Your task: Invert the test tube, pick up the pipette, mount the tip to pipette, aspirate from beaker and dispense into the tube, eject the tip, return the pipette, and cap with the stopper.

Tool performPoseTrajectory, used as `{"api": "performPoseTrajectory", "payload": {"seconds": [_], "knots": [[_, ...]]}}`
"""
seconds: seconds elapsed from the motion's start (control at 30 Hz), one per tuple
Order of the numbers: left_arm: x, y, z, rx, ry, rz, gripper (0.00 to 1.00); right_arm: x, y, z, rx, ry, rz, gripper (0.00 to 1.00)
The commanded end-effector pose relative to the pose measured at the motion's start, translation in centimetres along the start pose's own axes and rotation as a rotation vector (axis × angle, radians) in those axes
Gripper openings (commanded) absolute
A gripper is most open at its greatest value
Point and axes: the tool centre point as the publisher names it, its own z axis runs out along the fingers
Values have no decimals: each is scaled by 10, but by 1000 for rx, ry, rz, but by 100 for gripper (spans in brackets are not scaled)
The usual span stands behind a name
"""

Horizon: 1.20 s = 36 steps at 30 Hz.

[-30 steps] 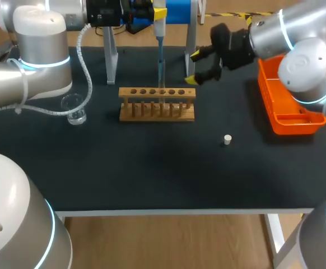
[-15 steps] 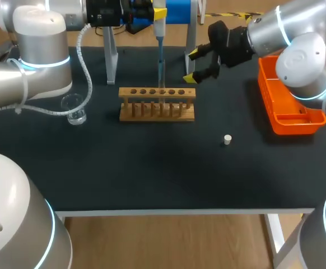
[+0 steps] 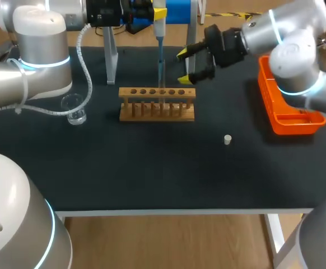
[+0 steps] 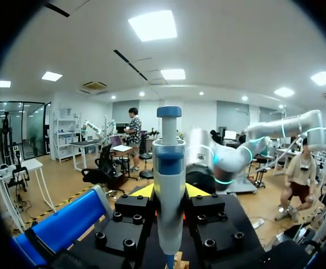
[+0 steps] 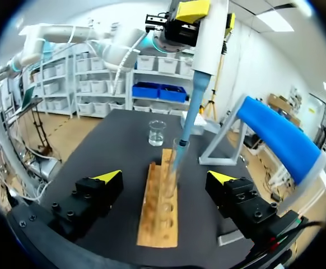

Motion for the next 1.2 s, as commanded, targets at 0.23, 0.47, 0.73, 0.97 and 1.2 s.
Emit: {"api": "performPoseTrajectory", "payload": {"seconds": [0.23,0.47,0.73,0.97,1.2], "knots": [[0,-1,-1,-3,3,-1,0,-19,1,31,17,125,-46,100],[0,-1,-1,-3,3,-1,0,-22,-2,45,25,158,-48,100],[0,-1,-1,-3,3,-1,0,-21,-5,54,44,176,-37,100],[0,-1,-1,-3,3,-1,0,-21,-6,60,74,162,-32,100],[0,-1,-1,-3,3,-1,0,-17,-6,62,108,94,-30,100]]}}
